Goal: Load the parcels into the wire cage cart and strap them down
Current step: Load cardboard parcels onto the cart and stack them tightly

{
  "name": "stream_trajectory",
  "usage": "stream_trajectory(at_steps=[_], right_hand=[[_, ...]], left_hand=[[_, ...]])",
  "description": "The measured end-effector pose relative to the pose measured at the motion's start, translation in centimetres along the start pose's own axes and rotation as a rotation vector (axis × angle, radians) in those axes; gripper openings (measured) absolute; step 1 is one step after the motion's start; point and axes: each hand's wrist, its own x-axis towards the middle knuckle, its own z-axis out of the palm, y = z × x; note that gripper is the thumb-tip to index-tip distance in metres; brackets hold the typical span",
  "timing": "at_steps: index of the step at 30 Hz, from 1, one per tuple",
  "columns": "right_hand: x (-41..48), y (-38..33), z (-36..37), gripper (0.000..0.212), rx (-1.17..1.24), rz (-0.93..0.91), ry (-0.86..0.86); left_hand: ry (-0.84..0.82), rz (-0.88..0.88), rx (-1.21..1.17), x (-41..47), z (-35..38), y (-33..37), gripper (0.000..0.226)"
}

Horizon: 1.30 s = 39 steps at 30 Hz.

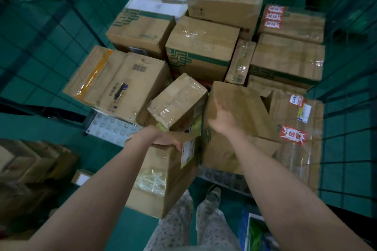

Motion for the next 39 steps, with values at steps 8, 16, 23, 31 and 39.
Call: stream_trajectory(at_steps=[8,16,23,31,39], right_hand=[[-1.4,2.9,8.1,0.118,-0.494,-0.030,-0.446],[-2.8,7.0,9.7,0.125,-0.476,0.216,-0.470],[-1.5,5.9,12.0,0.117,-0.368,0.190,-0.221],[-4.1,6.5,16.4,0.133,-0.105,0.527,-0.047],[-6.2,7.7,19.2,0.118,1.096,1.147,0.418]], left_hand=[[0.132,-0.093,-0.027,3.8,0.6,-2.1,0.172],[0.201,-0.003,0.022,2.7,1.8,-3.2,0.132],[0.282,0.100,-0.157,5.7,5.0,-5.3,0.126],[0.395,0.122,-0.243,7.3,8.9,-5.9,0.117],[0.523,0.138,-0.332,7.8,13.1,-5.4,0.105]])
